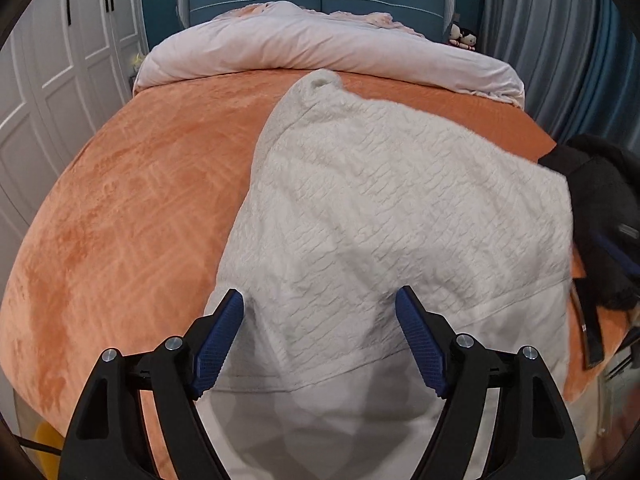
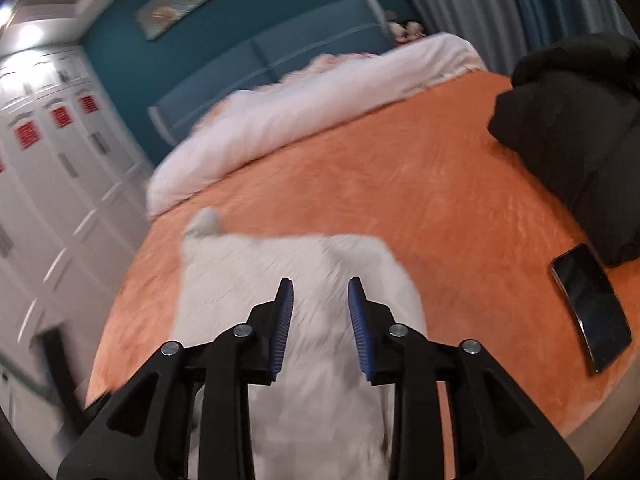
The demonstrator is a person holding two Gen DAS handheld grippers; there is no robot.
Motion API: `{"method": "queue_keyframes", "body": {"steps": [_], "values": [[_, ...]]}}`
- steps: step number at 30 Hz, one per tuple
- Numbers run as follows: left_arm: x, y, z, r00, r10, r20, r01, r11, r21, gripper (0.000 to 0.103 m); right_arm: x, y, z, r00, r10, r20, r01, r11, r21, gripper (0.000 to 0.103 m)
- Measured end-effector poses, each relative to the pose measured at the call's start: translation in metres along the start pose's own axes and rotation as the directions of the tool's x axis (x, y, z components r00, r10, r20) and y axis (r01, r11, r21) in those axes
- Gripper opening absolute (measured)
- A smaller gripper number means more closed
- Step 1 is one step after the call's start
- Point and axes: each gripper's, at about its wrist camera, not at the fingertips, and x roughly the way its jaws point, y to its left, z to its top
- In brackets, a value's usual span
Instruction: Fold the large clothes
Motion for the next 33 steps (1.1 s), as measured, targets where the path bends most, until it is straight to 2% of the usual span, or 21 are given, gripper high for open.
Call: {"method": "queue_keyframes", "body": {"steps": [1, 2, 4, 6, 10, 18, 24, 33], "values": [[-0.002, -0.001, 0.003, 1.0, -0.004, 0.002, 0.004, 1.0, 0.005, 0.075, 0.015, -0.001, 0.005, 1.0, -0.007, -0.02, 0.008, 1.0, 0.02, 0.031], [-0.003, -0.002, 0.005, 1.0, 0.001, 0.004, -0.001, 1.0, 0.013, 0.075, 0.027, -0.004, 0.003, 0.999, -0.017, -0.034, 0.019, 0.999, 0.037, 0.038], [-0.001, -0.004, 0.008, 1.0, 0.008, 0.005, -0.008, 1.0, 0.028, 0.075, 0.054, -0.011, 0.001, 0.998, 0.001, -0.064, 0.004, 0.997, 0.073, 0.041], [0.004, -0.004, 0.01, 1.0, 0.007, 0.002, -0.007, 1.0, 0.03, 0.076, 0.075, -0.017, -0.005, 0.996, 0.025, -0.089, -0.016, 0.995, 0.1, 0.032], [0.017, -0.003, 0.011, 1.0, -0.021, -0.001, 0.021, 0.999, 0.03, 0.084, 0.099, -0.021, -0.021, 0.996, -0.042, -0.082, 0.045, 0.998, 0.042, 0.027], [0.039, -0.013, 0.013, 0.998, -0.047, 0.033, 0.045, 0.998, 0.043, 0.098, 0.128, -0.045, -0.035, 0.995, -0.06, -0.083, 0.064, 0.996, 0.056, 0.028], [0.059, -0.016, 0.0, 0.995, -0.037, 0.098, 0.031, 0.998, 0.06, 0.098, 0.142, -0.053, -0.042, 0.996, -0.028, -0.087, 0.034, 0.997, 0.064, 0.029], [0.078, -0.02, -0.007, 0.991, -0.013, 0.134, 0.003, 0.997, 0.075, 0.098, 0.157, -0.068, -0.045, 0.998, 0.002, -0.069, 0.004, 0.996, 0.094, 0.029]]}}
